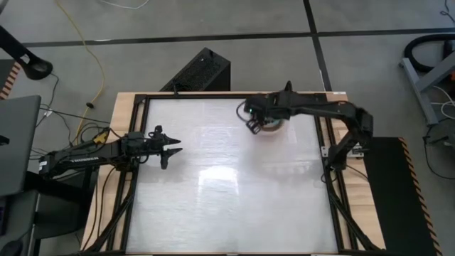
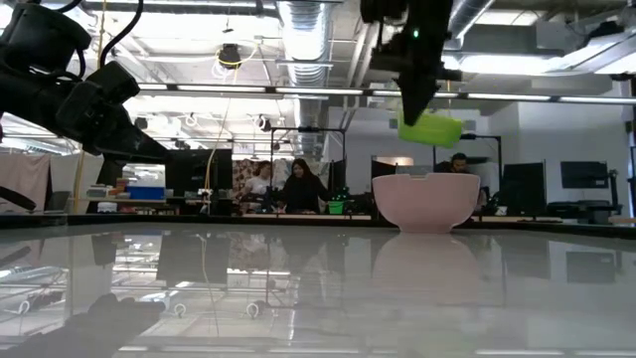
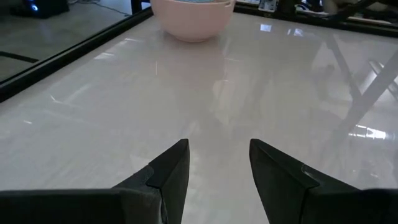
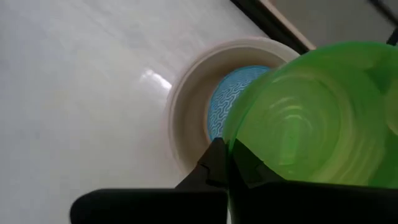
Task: Nest bowls inside each other
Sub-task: Stack the green bowl on the blue bowl, then return to Home Position
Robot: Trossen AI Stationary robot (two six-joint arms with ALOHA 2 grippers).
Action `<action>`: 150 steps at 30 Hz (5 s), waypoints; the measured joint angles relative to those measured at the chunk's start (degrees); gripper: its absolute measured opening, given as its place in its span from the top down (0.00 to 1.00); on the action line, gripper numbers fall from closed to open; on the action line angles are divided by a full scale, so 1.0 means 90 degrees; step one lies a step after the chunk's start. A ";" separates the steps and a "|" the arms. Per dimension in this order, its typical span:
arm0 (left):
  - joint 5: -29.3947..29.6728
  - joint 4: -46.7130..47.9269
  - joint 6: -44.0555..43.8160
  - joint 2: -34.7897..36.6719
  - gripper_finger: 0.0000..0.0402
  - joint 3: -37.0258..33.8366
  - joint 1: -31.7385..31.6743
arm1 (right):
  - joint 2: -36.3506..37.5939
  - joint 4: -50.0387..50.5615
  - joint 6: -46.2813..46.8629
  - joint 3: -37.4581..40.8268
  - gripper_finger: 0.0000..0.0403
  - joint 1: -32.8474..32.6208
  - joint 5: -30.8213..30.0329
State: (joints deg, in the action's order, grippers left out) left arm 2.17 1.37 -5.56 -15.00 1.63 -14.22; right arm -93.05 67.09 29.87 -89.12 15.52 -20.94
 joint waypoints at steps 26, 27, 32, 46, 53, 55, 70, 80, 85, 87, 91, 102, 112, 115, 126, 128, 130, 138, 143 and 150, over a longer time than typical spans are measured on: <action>-0.0005 0.0005 -0.0002 0.0000 0.61 0.0000 -0.0002 | -0.0003 -0.2446 -0.0379 0.1914 0.99 0.0803 0.0568; -0.0005 0.0005 0.0000 0.0000 0.61 0.0000 -0.0002 | -0.0003 -0.2470 -0.0379 0.1930 0.99 0.0799 0.0573; -0.0007 0.0005 -0.0002 0.0000 0.61 0.0000 0.0000 | -0.0003 -0.2633 -0.0398 0.2043 0.99 0.0796 0.0676; -0.0006 0.0005 0.0000 0.0000 0.61 0.0000 0.0000 | -0.0003 -0.2588 -0.0563 0.2122 0.99 0.0881 0.1178; -0.0006 0.0006 -0.0002 0.0000 0.61 0.0000 -0.0002 | -0.0003 -0.2614 -0.0541 0.2122 0.90 0.0916 0.1191; -0.0006 0.0005 0.0000 0.0000 0.61 0.0000 -0.0002 | -0.0003 -0.2632 -0.0541 0.2122 0.86 0.0916 0.1191; -0.0006 0.0005 -0.0002 0.0000 0.61 0.0000 -0.0002 | -0.0006 -0.2239 -0.0828 0.1654 0.69 0.0961 0.1186; -0.0005 0.0007 0.0000 0.0000 0.61 0.0000 -0.0002 | 0.0076 -0.1052 -0.0881 0.0741 0.67 0.0487 0.1167; -0.0007 0.0007 0.0000 0.0000 0.61 0.0000 -0.0002 | 0.0623 -0.1030 -0.0999 0.0761 0.68 -0.0239 0.1159; -0.0005 0.0007 -0.0002 0.0000 0.61 0.0000 -0.0002 | 0.0948 -0.1031 -0.0994 0.0770 0.69 -0.0648 0.1102; -0.0007 0.0007 0.0000 0.0000 0.61 0.0000 0.0000 | 0.1648 -0.1256 -0.0993 0.0767 0.70 -0.1792 0.0635; -0.0008 0.0007 0.0000 0.0002 0.61 0.0000 0.0000 | 0.2424 -0.4192 -0.2111 0.1794 0.70 -0.4164 0.0048; -0.0007 0.0006 0.0000 0.0000 0.61 0.0000 -0.0001 | 0.3957 -0.8610 -0.2449 0.5523 0.70 -0.3395 0.0869; -0.0003 0.0005 0.0000 0.0000 0.61 0.0000 -0.0002 | 0.4396 -0.9358 -0.2271 0.6508 0.70 -0.2967 0.1302; -0.0007 0.0007 -0.0002 0.0000 0.61 0.0000 -0.0002 | 0.6824 -0.9713 -0.1321 0.8725 0.70 -0.2326 0.1481; -0.0005 0.0005 0.0000 0.0000 0.61 0.0000 -0.0002 | 0.7216 -0.9674 -0.1272 0.8929 0.70 -0.2333 0.1458; -0.0005 0.0007 0.0000 0.0000 0.61 0.0000 -0.0002 | 0.7551 -0.9536 -0.1252 0.9029 0.70 -0.2379 0.1455; -0.0007 0.0007 0.0000 0.0000 0.61 0.0000 -0.0002 | 0.8479 -0.9033 -0.1506 0.9539 0.70 -0.2380 0.1009; -0.0004 0.0005 0.0000 0.0000 0.61 0.0000 -0.0002 | 0.8537 -0.9226 -0.1654 0.9850 0.70 -0.2229 0.1001; -0.0005 0.0005 0.0000 0.0000 0.61 0.0000 -0.0002 | 0.8417 -0.9155 -0.1609 0.9853 0.70 -0.1911 0.0980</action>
State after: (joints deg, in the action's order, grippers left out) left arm 2.13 1.41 -5.56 -15.00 1.63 -14.24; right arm -17.30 -15.31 15.39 -0.45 -1.67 -12.12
